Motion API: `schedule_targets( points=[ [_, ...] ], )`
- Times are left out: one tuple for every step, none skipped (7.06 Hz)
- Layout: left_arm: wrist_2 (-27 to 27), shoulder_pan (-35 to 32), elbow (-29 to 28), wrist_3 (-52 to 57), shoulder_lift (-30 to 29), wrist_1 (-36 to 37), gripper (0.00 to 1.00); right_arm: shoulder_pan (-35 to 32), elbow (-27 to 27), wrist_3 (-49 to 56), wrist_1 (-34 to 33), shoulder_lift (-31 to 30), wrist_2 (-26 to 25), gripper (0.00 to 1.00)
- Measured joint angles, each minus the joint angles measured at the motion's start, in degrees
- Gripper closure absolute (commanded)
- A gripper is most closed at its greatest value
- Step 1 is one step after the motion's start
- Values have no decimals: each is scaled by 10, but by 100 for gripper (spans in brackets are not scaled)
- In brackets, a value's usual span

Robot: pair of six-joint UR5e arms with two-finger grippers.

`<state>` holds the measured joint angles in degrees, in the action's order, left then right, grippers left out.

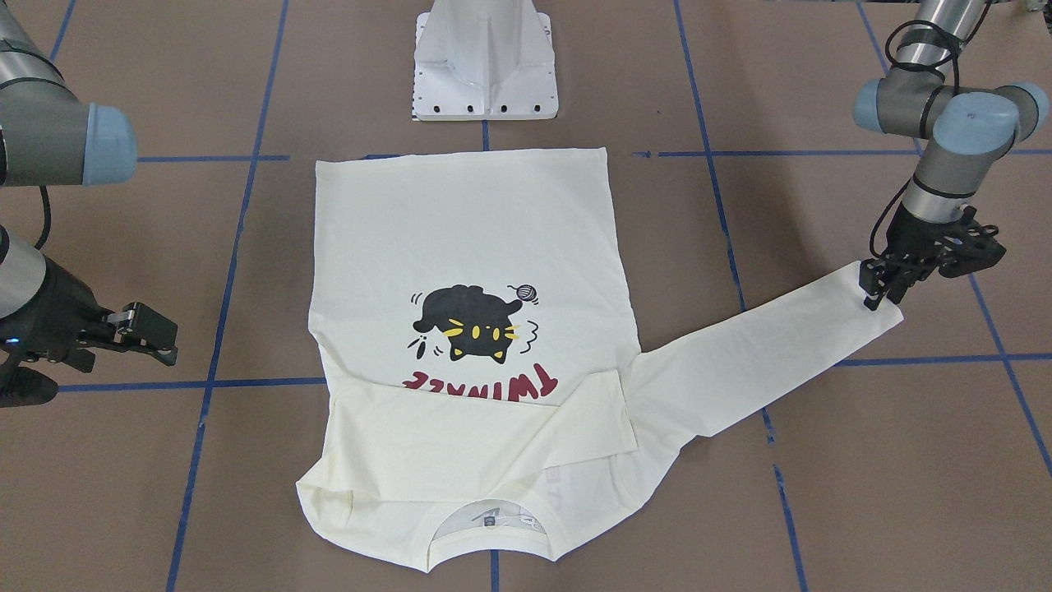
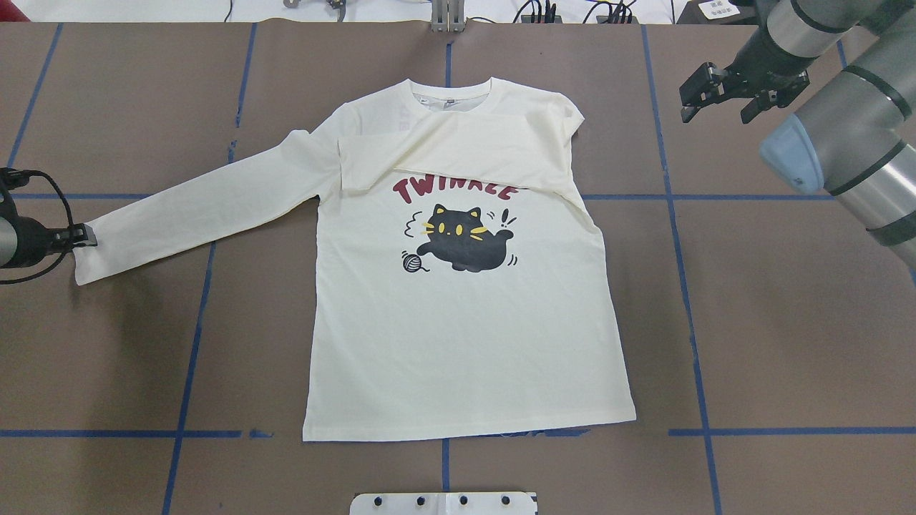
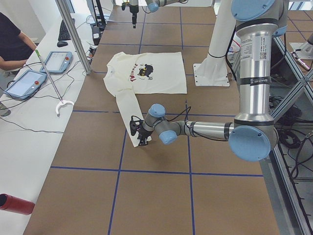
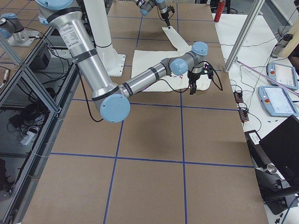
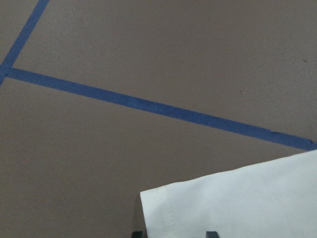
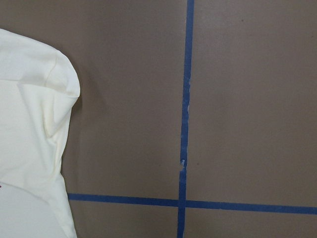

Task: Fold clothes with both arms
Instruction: 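Grasp the cuff of the other sleeve with the left gripper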

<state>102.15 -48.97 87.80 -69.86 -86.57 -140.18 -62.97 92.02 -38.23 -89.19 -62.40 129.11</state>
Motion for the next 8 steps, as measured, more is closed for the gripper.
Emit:
schedule_targets(
  points=[
    [0, 0, 0, -1, -1, 0, 65, -1, 0, 0, 0, 0, 1, 0],
    [1, 0, 1, -2, -1, 0, 66, -1, 0, 0, 0, 0, 1, 0],
    [1, 0, 1, -2, -1, 1, 50, -1, 0, 0, 0, 0, 1, 0],
    [1, 0, 2, -1, -1, 1, 21, -1, 0, 0, 0, 0, 1, 0],
    [2, 0, 2, 2, 0, 2, 7, -1, 0, 0, 0, 0, 1, 0],
    [3, 0, 3, 4, 1, 3, 1, -1, 0, 0, 0, 0, 1, 0],
    [3, 0, 2, 4, 1, 4, 1, -1, 0, 0, 0, -1, 1, 0],
    [1, 0, -1, 4, 1, 4, 1, -1, 0, 0, 0, -1, 1, 0]
  ],
)
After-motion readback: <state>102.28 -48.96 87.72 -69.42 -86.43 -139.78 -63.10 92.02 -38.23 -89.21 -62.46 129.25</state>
